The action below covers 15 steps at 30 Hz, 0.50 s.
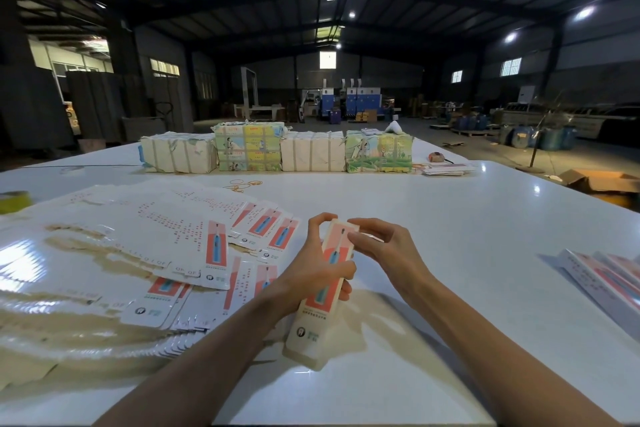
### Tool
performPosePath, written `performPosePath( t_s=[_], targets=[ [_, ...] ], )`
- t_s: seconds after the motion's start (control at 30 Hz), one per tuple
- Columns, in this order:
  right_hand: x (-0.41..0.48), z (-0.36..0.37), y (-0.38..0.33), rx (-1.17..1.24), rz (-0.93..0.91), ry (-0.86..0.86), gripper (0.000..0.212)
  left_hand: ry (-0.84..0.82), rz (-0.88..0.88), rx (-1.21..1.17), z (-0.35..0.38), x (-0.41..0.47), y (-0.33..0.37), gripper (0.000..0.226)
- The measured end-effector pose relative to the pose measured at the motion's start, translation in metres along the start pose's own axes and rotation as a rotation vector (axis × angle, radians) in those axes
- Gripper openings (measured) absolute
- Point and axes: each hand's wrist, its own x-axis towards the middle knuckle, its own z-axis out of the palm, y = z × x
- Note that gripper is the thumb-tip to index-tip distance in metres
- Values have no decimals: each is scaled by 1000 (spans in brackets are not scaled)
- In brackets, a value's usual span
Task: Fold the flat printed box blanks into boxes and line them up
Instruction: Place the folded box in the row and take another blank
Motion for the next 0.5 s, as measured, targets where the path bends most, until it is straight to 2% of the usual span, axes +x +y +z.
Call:
performPosePath(
  t_s=[0.27, 0.37, 0.43, 0.5],
  targets=[
    [2, -2, 0, -76, -3, 32, 13, -2, -43, -18, 4, 4, -5, 99],
    [3, 4, 6, -56, 42, 25, 23, -6, -122, -188, 9, 4, -4, 95],
    [3, 9, 10, -102, 97, 34, 37, 60, -143, -205, 11, 2, 2, 89],
    [0, 13, 10, -230, 79, 28, 40, 185, -144, -269, 10, 2, 9, 86]
  ],
)
